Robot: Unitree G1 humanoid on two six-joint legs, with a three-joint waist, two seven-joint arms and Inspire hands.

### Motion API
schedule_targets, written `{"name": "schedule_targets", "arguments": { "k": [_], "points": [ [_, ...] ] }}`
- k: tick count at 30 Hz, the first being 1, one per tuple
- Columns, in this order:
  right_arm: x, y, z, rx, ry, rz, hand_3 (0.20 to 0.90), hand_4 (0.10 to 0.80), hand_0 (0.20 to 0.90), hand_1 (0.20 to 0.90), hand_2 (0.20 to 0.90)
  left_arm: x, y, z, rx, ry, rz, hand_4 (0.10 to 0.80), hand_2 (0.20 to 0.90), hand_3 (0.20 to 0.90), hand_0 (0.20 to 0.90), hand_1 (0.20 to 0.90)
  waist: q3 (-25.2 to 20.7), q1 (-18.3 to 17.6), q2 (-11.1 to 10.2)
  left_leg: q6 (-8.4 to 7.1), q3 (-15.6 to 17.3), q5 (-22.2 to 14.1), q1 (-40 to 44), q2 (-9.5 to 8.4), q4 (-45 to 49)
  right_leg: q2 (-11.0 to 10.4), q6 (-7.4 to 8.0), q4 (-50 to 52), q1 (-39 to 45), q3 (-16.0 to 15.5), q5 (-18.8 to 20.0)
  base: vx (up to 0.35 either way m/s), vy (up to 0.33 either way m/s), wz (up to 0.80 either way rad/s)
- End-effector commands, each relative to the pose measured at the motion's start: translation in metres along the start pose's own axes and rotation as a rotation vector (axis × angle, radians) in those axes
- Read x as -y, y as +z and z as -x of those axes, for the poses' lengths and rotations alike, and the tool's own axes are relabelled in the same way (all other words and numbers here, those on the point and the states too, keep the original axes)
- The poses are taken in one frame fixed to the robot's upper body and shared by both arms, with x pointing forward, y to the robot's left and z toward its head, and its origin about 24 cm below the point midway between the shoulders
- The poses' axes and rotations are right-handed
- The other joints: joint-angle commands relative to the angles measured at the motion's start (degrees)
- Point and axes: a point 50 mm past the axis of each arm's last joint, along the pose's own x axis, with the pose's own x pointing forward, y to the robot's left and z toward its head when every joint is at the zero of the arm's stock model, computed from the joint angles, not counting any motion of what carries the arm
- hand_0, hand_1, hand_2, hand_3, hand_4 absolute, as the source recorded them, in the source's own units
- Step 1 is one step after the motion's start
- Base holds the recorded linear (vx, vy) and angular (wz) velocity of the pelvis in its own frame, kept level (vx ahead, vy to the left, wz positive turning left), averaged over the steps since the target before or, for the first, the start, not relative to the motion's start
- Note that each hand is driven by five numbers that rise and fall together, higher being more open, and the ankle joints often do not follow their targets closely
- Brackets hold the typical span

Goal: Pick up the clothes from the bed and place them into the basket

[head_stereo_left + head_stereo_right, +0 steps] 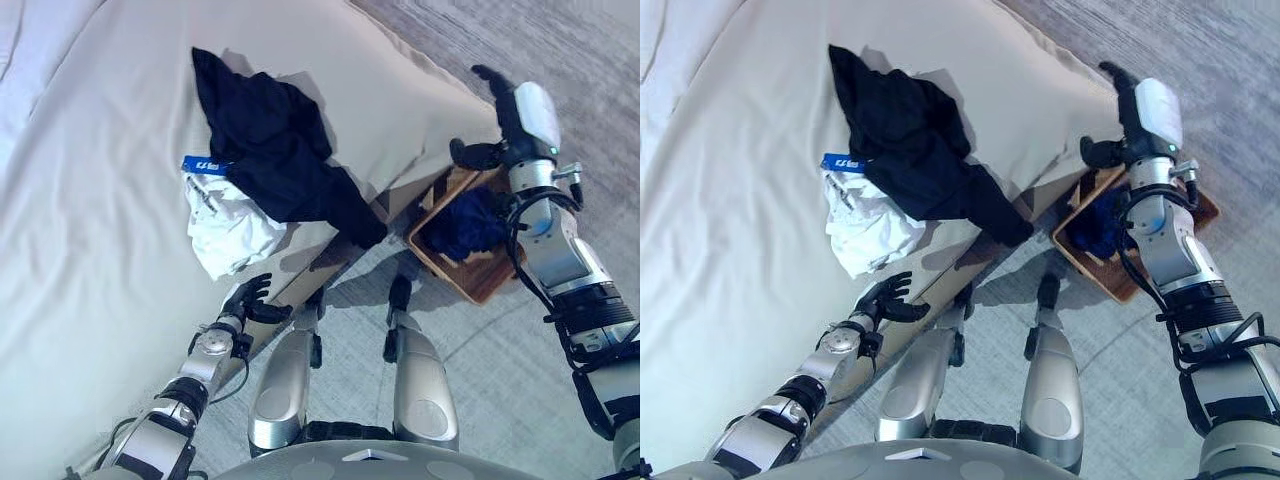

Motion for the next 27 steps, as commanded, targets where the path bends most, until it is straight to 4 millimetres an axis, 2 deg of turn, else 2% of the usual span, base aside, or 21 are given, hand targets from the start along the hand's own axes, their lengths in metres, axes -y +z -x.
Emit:
{"name": "schedule_targets", "arguments": {
  "k": [1,5,10,16,20,21,27],
  "points": [
    [0.021,0.051,-0.029,0.215,-0.079,0.018,0.900,0.800,0.900,0.900,0.900,-0.022,-0.044,0.018,-0.135,0.042,-0.042,0.800,0.900,0.900,0.900,0.900,-6.21,4.54,-7.03,1.70,1.69,-6.91,-0.83,-2.95,5.04,-1.12,1.53,-0.72,0.94,-0.96,0.17,0.063,0.070,0.36],
    [0.018,0.056,-0.050,0.162,-0.038,0.057,0.900,0.800,0.900,0.900,0.900,-0.037,-0.049,0.021,-0.180,0.080,-0.021,0.800,0.900,0.900,0.900,0.900,-5.69,8.23,-7.55,2.15,-0.20,-6.79,-1.20,-3.39,5.11,-1.77,2.00,-0.58,1.96,-3.31,0.14,0.062,0.066,0.31],
    [0.007,0.037,-0.070,-0.071,0.096,0.070,0.900,0.800,0.900,0.900,0.900,-0.053,-0.047,0.022,-0.201,0.110,-0.005,0.800,0.900,0.900,0.900,0.900,-4.50,12.73,-7.62,2.56,-3.48,-5.25,-3.48,-4.17,4.46,-2.35,2.37,0.54,1.41,-6.51,-0.29,0.022,0.050,0.46],
    [-0.005,0.011,-0.074,-0.304,0.174,0.043,0.900,0.800,0.900,0.900,0.900,-0.044,-0.040,0.019,-0.152,0.084,0.018,0.800,0.900,0.900,0.900,0.900,-1.57,16.97,-5.92,2.94,-6.70,-4.17,-8.65,-5.90,7.32,-4.18,1.90,4.17,-1.13,-9.24,-1.31,-0.015,0.080,0.32],
    [-0.009,0.001,-0.073,-0.407,0.196,0.060,0.900,0.800,0.900,0.900,0.900,-0.035,-0.035,0.018,-0.100,0.053,0.015,0.800,0.900,0.900,0.900,0.900,-1.04,19.19,-4.77,3.03,-8.13,-3.36,-13.94,-6.42,9.27,-5.57,1.88,6.82,-4.86,-10.86,-1.78,0.005,0.030,0.21],
    [-0.010,-0.001,-0.072,-0.434,0.206,0.068,0.900,0.800,0.900,0.900,0.900,-0.033,-0.036,0.018,-0.093,0.046,0.016,0.800,0.900,0.900,0.900,0.900,-1.04,19.56,-4.68,2.83,-8.34,-4.65,-13.85,-6.32,9.35,-5.59,2.35,7.79,-5.04,-10.31,-3.44,0.046,0.004,0.27],
    [-0.010,-0.006,-0.073,-0.546,0.181,0.034,0.900,0.800,0.900,0.900,0.900,-0.021,-0.024,0.019,0.000,0.008,0.009,0.800,0.900,0.900,0.900,0.900,-1.04,22.21,-3.49,2.81,-10.11,-2.40,-19.74,-6.35,8.18,-6.25,2.66,10.20,-10.17,-11.91,-4.51,-0.010,-0.007,0.08]
  ]
}}
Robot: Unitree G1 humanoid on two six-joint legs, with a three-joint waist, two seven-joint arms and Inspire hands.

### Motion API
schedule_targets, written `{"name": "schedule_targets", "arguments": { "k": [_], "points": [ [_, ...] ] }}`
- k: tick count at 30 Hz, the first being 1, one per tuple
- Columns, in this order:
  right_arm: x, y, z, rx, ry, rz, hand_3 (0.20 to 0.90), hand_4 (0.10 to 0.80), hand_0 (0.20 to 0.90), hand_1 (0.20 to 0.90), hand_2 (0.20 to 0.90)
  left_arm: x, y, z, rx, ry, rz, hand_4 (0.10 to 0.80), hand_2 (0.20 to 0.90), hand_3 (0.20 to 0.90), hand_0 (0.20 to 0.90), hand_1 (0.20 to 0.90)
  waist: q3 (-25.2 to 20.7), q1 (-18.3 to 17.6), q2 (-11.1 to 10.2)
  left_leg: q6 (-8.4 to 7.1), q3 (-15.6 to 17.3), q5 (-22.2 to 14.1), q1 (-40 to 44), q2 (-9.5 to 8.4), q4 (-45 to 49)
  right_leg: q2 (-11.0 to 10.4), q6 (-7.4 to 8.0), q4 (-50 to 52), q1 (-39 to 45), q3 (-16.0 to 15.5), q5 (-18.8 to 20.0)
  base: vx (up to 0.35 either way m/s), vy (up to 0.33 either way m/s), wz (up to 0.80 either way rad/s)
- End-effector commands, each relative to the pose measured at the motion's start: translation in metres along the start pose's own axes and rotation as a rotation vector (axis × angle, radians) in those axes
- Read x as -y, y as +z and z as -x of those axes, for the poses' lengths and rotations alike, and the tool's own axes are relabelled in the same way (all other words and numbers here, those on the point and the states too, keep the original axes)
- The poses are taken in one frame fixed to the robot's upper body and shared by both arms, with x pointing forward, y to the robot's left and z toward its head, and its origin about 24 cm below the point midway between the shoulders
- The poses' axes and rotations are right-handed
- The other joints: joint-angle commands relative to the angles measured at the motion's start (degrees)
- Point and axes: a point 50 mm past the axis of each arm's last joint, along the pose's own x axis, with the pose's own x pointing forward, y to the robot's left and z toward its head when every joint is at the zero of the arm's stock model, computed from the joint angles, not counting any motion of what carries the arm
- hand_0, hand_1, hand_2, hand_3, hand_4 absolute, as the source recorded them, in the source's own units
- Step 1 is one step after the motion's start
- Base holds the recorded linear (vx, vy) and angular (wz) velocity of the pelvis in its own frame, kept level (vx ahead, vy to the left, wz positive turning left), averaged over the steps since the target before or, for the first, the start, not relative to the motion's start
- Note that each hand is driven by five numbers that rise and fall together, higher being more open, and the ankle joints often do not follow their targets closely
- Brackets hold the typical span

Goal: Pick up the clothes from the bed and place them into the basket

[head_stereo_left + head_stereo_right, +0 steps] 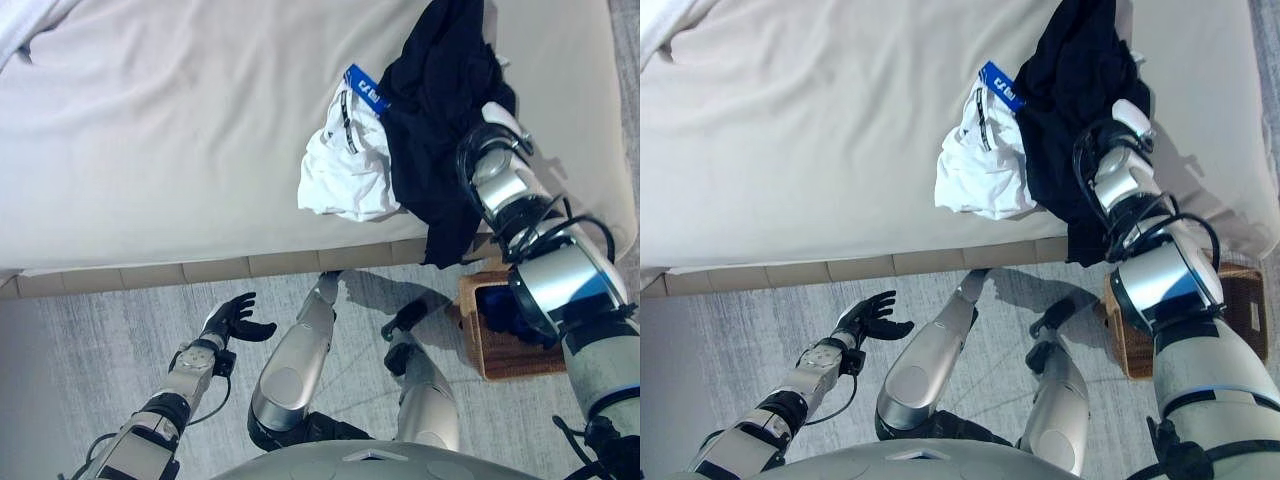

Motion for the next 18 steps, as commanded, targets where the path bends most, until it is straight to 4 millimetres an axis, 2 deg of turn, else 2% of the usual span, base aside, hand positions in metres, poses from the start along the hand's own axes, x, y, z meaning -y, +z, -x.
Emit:
{"name": "schedule_targets", "arguments": {
  "k": [1,2,3,4,5,6,7,9,12,15,16,18],
  "points": [
    [-0.003,0.002,0.001,-0.001,0.007,0.006,0.900,0.800,0.900,0.900,0.900,0.000,-0.011,0.010,0.020,-0.014,0.002,0.800,0.900,0.900,0.900,0.900,-0.29,3.85,0.34,5.44,2.98,-2.80,-3.79,-1.01,2.38,-0.49,-0.73,4.45,-1.92,0.09,-1.70,-0.022,-0.022,0.06],
    [-0.003,0.003,0.001,-0.003,0.007,-0.013,0.900,0.800,0.900,0.900,0.900,0.001,-0.010,0.010,0.030,-0.019,0.000,0.800,0.900,0.900,0.900,0.900,-0.29,4.07,0.46,5.43,2.72,-2.67,-4.41,-1.11,2.36,-0.56,-0.68,4.69,-2.49,-0.03,-1.80,-0.032,-0.040,0.05],
    [-0.003,0.009,0.002,0.014,0.006,-0.118,0.807,0.707,0.820,0.820,0.820,0.003,-0.007,0.011,0.044,-0.028,0.000,0.800,0.900,0.900,0.900,0.900,-0.29,4.38,0.69,5.38,2.25,-2.50,-5.60,-1.19,2.32,-0.67,-0.55,5.00,-3.69,-0.31,-1.92,-0.029,-0.039,0.03],
    [-0.003,0.009,0.002,0.014,0.005,-0.119,0.807,0.707,0.820,0.820,0.820,0.003,-0.007,0.011,0.044,-0.028,-0.001,0.800,0.900,0.900,0.900,0.900,-0.29,4.39,0.67,5.38,2.26,-2.50,-5.63,-1.20,2.33,-0.68,-0.56,5.04,-3.73,-0.29,-1.94,-0.033,-0.033,0.02],
    [-0.002,0.016,0.003,0.048,-0.008,-0.182,0.310,0.210,0.394,0.394,0.394,0.005,-0.007,0.011,0.046,-0.034,-0.002,0.800,0.900,0.900,0.900,0.900,-0.29,4.40,0.87,5.29,2.08,-2.39,-6.12,-1.08,2.21,-0.63,-0.47,5.30,-4.47,-0.26,-2.07,0.000,0.000,0.00],
    [0.001,0.032,0.006,0.137,-0.048,-0.268,0.200,0.100,0.300,0.300,0.300,0.006,-0.010,0.012,0.038,-0.038,-0.004,0.800,0.900,0.900,0.900,0.900,-0.29,4.19,0.88,5.13,2.05,-2.38,-6.25,-0.84,2.05,-0.43,-0.34,5.38,-4.90,0.04,-2.17,-0.026,0.000,-0.03],
    [0.002,0.038,0.007,0.167,-0.062,-0.313,0.200,0.100,0.300,0.300,0.300,0.006,-0.011,0.012,0.034,-0.039,-0.006,0.800,0.900,0.900,0.900,0.900,-0.29,4.07,0.79,5.07,2.13,-2.39,-6.15,-0.71,1.93,-0.28,-0.30,5.29,-4.90,0.17,-2.22,-0.022,0.010,-0.07],
    [0.012,0.072,0.023,0.340,-0.184,-0.495,0.200,0.100,0.300,0.300,0.300,0.010,-0.020,0.015,0.010,-0.027,0.009,0.800,0.900,0.900,0.900,0.900,-0.29,2.87,0.14,4.71,2.54,-3.06,-5.04,0.02,1.95,0.44,-0.33,5.08,-4.38,1.16,-2.40,-0.015,0.024,-0.08],
    [0.026,0.090,0.039,0.500,-0.341,-0.521,0.200,0.100,0.300,0.300,0.300,0.009,-0.027,0.016,-0.013,-0.001,0.020,0.800,0.900,0.900,0.900,0.900,-0.29,1.61,-1.18,4.48,3.21,-4.05,-3.19,0.86,1.72,1.22,-0.30,3.93,-2.88,2.10,-2.07,-0.013,-0.009,-0.10],
    [0.055,0.106,0.061,0.673,-0.518,-0.543,0.200,0.100,0.300,0.300,0.300,0.003,-0.035,0.018,-0.045,0.034,0.024,0.800,0.900,0.900,0.900,0.900,-0.29,-0.10,-3.04,4.45,4.46,-5.19,0.43,1.83,1.04,2.28,-0.02,1.86,0.28,3.40,-1.36,-0.028,-0.046,-0.19],
    [0.075,0.111,0.071,0.733,-0.605,-0.545,0.200,0.100,0.300,0.300,0.300,-0.002,-0.035,0.017,-0.061,0.049,0.017,0.800,0.900,0.900,0.900,0.900,-0.29,-0.82,-3.75,4.63,5.42,-4.13,2.23,2.11,0.48,2.75,-0.23,-0.07,2.14,3.64,0.54,-0.052,-0.037,-0.22],
    [0.089,0.111,0.078,0.766,-0.686,-0.541,0.200,0.100,0.300,0.300,0.300,-0.006,-0.037,0.017,-0.078,0.060,0.011,0.800,0.900,0.900,0.900,0.900,-0.29,-1.48,-4.39,4.65,6.31,-4.61,5.20,2.40,-0.31,3.18,-0.04,-1.44,4.82,4.44,0.70,0.009,-0.046,-0.20]
  ]
}}
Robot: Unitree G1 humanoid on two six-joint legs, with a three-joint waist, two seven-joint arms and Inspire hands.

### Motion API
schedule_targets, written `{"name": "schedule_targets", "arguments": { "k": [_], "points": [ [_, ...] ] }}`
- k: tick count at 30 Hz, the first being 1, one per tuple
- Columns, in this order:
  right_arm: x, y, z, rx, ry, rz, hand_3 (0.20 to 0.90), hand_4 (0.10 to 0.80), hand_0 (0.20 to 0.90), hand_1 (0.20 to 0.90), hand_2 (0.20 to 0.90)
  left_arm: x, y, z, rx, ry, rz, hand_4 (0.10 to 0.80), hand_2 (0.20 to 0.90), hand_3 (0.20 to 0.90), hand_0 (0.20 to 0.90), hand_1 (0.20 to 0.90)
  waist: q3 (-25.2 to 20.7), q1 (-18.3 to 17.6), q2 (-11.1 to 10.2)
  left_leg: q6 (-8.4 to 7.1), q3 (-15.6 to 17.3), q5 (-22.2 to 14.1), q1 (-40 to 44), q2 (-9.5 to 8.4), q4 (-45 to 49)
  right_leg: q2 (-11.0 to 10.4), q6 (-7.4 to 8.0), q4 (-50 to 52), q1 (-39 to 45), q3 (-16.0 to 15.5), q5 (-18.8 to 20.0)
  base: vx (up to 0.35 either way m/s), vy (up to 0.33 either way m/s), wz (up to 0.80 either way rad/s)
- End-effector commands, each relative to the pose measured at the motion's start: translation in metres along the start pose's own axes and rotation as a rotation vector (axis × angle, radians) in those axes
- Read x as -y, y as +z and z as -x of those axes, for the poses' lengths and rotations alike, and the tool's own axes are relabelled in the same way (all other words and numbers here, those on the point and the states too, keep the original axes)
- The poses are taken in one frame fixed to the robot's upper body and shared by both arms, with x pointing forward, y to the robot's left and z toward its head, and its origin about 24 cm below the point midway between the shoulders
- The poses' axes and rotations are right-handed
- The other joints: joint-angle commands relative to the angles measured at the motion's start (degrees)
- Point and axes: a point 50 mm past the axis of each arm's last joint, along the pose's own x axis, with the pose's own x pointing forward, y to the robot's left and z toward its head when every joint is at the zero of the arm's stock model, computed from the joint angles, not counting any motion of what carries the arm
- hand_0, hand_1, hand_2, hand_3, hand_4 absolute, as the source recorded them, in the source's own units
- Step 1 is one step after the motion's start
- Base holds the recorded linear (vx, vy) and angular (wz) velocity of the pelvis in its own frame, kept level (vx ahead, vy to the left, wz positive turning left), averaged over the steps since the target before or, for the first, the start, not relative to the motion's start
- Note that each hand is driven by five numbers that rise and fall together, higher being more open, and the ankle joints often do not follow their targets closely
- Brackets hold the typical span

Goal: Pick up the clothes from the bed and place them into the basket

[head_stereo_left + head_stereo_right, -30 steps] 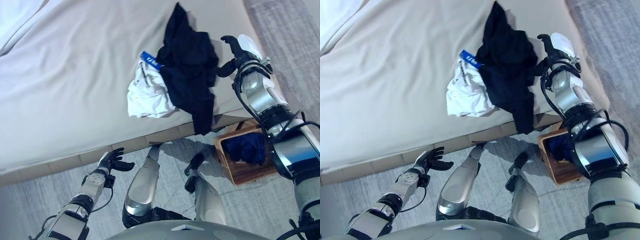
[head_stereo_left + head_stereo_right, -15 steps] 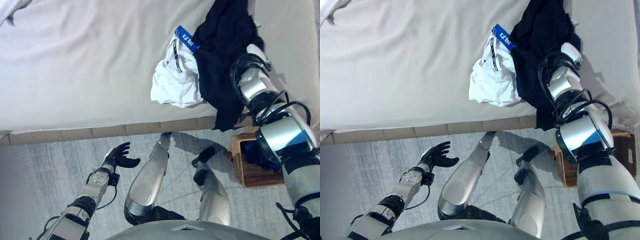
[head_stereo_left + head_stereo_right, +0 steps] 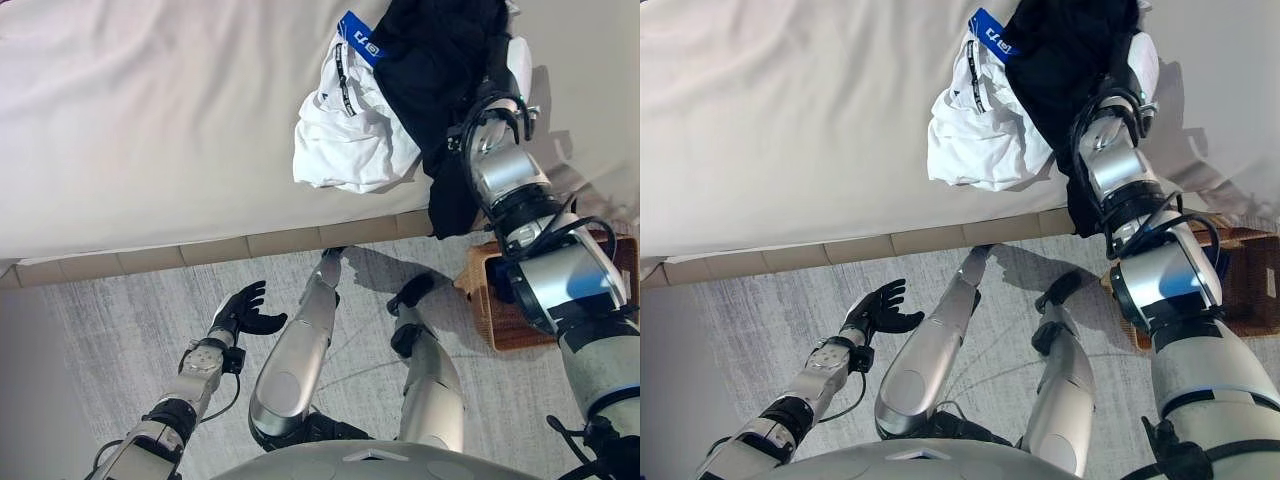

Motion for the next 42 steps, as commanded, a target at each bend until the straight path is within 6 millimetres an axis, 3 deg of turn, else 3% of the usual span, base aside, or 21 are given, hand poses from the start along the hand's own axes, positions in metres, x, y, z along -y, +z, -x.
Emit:
{"name": "schedule_targets", "arguments": {
  "k": [1,2,6,14,20,23,27,29,34,38,42],
  "points": [
    [0.062,0.096,-0.001,0.478,-0.338,-0.118,0.200,0.100,0.300,0.300,0.300,-0.024,-0.034,0.016,-0.114,0.067,-0.057,0.800,0.900,0.900,0.900,0.900,-0.19,-1.20,-4.45,4.52,4.62,-6.16,11.33,0.03,-2.49,0.59,2.39,-1.60,11.00,2.65,-1.05,0.092,-0.077,-0.23],
    [0.081,0.104,0.003,0.554,-0.451,-0.117,0.200,0.100,0.300,0.300,0.300,-0.027,-0.039,0.018,-0.137,0.071,-0.069,0.800,0.900,0.900,0.900,0.900,-1.15,-2.03,-5.05,4.46,5.51,-6.69,14.65,0.36,-3.65,1.10,2.58,-3.35,13.86,3.36,-0.90,0.129,-0.094,-0.23],
    [0.120,0.109,0.014,0.657,-0.615,-0.049,0.200,0.100,0.300,0.300,0.300,-0.031,-0.058,0.027,-0.223,0.066,-0.099,0.800,0.900,0.900,0.900,0.900,-7.44,-4.18,-6.78,4.29,7.27,-7.94,20.56,1.03,-6.90,1.96,2.75,-7.84,18.83,4.50,-0.10,0.142,-0.069,-0.14],
    [0.160,0.103,0.023,0.706,-0.695,0.055,0.200,0.100,0.300,0.300,0.300,-0.030,-0.088,0.040,-0.391,0.031,-0.170,0.800,0.900,0.900,0.900,0.900,-18.31,-8.99,-8.76,4.31,10.65,-10.00,29.66,1.88,-9.44,3.44,2.21,-12.14,25.08,7.68,0.78,0.113,-0.061,-0.33],
    [0.175,0.088,0.019,0.650,-0.676,0.155,0.200,0.100,0.300,0.300,0.300,-0.023,-0.093,0.040,-0.448,-0.007,-0.218,0.800,0.900,0.900,0.900,0.900,-22.75,-12.06,-8.55,4.31,12.69,-11.42,33.70,2.04,-9.57,4.26,1.39,-12.11,28.01,10.03,-0.44,0.064,-0.074,-0.25],
    [0.172,0.071,0.014,0.575,-0.593,0.169,0.200,0.100,0.300,0.300,0.300,-0.020,-0.093,0.038,-0.463,-0.024,-0.230,0.800,0.900,0.900,0.900,0.900,-23.29,-13.39,-7.68,4.27,13.53,-11.78,34.79,2.09,-9.36,4.38,0.99,-11.61,28.85,10.78,-1.14,-0.013,-0.054,-0.30],
    [0.151,0.040,0.012,0.482,-0.410,0.179,0.200,0.100,0.300,0.300,0.300,-0.019,-0.095,0.039,-0.482,-0.035,-0.241,0.800,0.900,0.900,0.900,0.900,-23.02,-15.29,-6.71,4.17,14.20,-12.13,36.11,2.21,-8.85,4.64,0.14,-10.45,29.57,12.19,-2.15,-0.012,-0.075,-0.20],
    [0.134,0.018,0.018,0.467,-0.322,0.241,0.200,0.100,0.300,0.300,0.300,-0.017,-0.100,0.042,-0.498,-0.042,-0.245,0.800,0.900,0.900,0.900,0.900,-22.62,-16.30,-6.22,4.11,14.34,-12.55,36.82,2.22,-8.14,4.83,-0.29,-10.18,30.19,12.77,-2.52,0.026,-0.103,-0.21],
    [0.112,-0.012,0.029,0.406,-0.212,0.260,0.200,0.100,0.300,0.300,0.300,-0.010,-0.103,0.043,-0.490,-0.064,-0.255,0.800,0.900,0.900,0.900,0.900,-21.06,-17.76,-5.08,3.98,14.78,-13.43,36.29,2.31,-5.19,4.93,-1.07,-9.50,29.82,13.93,-2.59,-0.015,-0.093,-0.18],
    [0.096,-0.025,0.035,0.388,-0.140,0.290,0.200,0.100,0.300,0.300,0.300,-0.007,-0.097,0.039,-0.455,-0.076,-0.267,0.800,0.900,0.900,0.900,0.900,-19.39,-18.34,-4.30,3.72,14.82,-13.97,34.95,2.22,-2.68,4.86,-1.43,-9.25,28.92,14.24,-2.22,-0.092,-0.121,-0.14],
    [0.089,-0.033,0.028,0.337,-0.115,0.324,0.200,0.100,0.300,0.300,0.300,-0.006,-0.070,0.022,-0.348,-0.060,-0.256,0.800,0.900,0.900,0.900,0.900,-13.93,-18.81,-2.70,2.94,14.47,-13.60,29.47,2.05,1.43,4.34,-1.88,-8.49,25.15,14.21,-1.17,-0.312,-0.102,-0.12]
  ]
}}
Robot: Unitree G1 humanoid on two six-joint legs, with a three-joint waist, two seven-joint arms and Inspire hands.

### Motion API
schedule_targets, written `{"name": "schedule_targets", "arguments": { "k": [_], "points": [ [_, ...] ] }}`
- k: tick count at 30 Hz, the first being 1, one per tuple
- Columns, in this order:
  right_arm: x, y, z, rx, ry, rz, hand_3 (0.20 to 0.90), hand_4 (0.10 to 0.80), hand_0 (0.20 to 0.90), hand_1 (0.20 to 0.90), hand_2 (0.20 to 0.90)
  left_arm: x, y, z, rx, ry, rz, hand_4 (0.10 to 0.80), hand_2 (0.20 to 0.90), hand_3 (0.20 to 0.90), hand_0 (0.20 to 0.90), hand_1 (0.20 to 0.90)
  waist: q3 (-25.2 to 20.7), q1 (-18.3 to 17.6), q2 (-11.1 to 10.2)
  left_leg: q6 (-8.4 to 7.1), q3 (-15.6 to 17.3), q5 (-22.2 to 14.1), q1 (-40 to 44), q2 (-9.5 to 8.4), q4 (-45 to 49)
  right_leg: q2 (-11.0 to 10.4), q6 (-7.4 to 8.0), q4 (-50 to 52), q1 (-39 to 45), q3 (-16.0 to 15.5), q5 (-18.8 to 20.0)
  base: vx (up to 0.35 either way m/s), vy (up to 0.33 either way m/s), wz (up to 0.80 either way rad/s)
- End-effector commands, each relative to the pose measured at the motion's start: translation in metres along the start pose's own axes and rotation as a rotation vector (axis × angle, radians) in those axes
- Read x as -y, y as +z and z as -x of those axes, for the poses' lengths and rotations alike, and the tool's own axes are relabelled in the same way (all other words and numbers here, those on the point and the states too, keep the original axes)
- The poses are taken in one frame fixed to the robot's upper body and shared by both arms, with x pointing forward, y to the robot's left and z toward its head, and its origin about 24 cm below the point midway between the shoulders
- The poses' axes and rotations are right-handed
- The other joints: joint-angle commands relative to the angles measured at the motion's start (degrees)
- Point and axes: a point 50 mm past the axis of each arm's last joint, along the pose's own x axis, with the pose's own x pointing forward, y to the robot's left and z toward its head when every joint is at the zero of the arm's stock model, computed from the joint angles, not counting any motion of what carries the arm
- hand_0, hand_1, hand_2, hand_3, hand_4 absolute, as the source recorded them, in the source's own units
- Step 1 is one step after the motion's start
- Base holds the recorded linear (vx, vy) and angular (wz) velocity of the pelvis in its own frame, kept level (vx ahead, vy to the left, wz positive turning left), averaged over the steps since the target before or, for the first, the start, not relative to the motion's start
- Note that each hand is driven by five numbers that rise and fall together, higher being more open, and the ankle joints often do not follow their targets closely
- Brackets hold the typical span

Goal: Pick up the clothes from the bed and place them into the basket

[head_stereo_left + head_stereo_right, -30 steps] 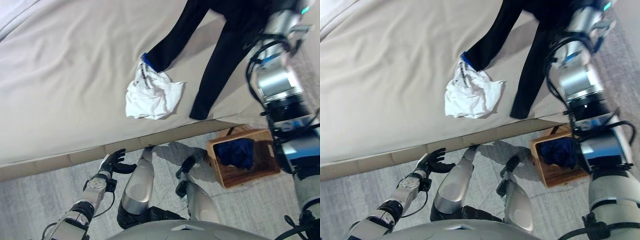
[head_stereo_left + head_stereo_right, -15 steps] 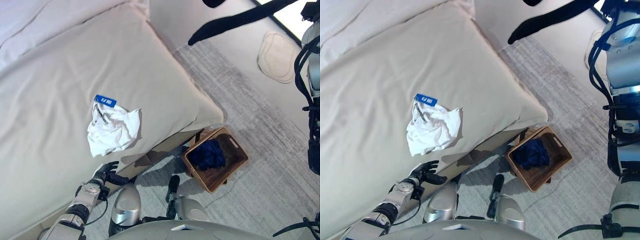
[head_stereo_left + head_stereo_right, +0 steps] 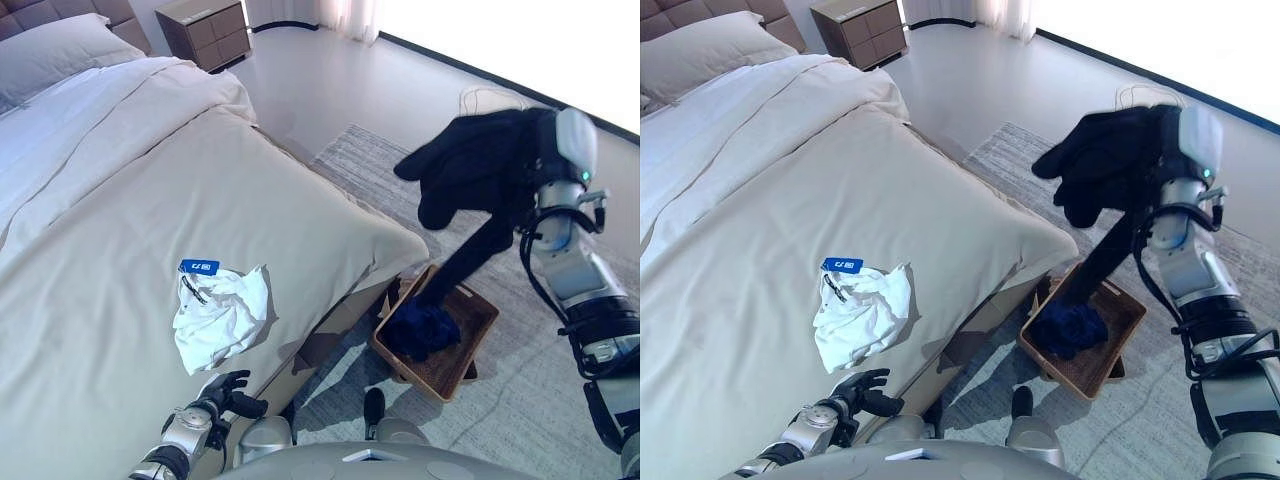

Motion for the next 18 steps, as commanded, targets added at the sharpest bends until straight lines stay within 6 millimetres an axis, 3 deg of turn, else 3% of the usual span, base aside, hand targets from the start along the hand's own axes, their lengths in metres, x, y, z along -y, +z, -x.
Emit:
{"name": "schedule_targets", "arguments": {
  "k": [1,8,15,18],
  "points": [
    [0.056,0.068,-0.037,0.276,-0.247,-0.050,0.200,0.100,0.300,0.300,0.300,-0.011,0.015,-0.002,0.060,0.025,-0.050,0.800,0.900,0.900,0.900,0.900,2.89,1.26,-0.91,0.24,-3.68,-8.48,-3.14,-2.16,10.04,-0.45,-1.33,6.79,-0.11,-2.17,-4.54,-0.181,-0.067,-0.08],
    [0.030,0.046,-0.039,0.155,-0.209,0.008,0.200,0.100,0.300,0.300,0.300,-0.013,0.052,-0.005,0.200,0.047,0.005,0.800,0.900,0.900,0.900,0.900,10.27,-1.16,2.77,-0.12,-3.34,-6.61,-10.20,-2.32,11.33,-0.59,-1.80,8.80,-8.07,-0.33,-4.14,-0.216,-0.002,-0.15],
    [0.027,0.028,-0.050,-0.005,-0.220,0.074,0.200,0.100,0.300,0.300,0.300,-0.014,0.092,-0.003,0.347,0.066,0.030,0.800,0.900,0.900,0.900,0.900,15.99,-2.79,6.59,0.20,-3.19,-4.46,-18.67,-2.96,13.22,-0.59,-2.58,14.94,-19.64,1.10,-4.58,-0.116,0.005,-0.13],
    [0.030,0.017,-0.053,-0.090,-0.243,0.061,0.200,0.100,0.300,0.300,0.300,-0.014,0.103,-0.001,0.397,0.069,0.031,0.800,0.900,0.900,0.900,0.900,16.00,-2.54,8.08,0.46,-2.94,-3.91,-22.81,-3.33,13.91,-0.65,-2.76,17.84,-25.02,1.34,-5.21,-0.051,-0.001,-0.11]
  ]
}}
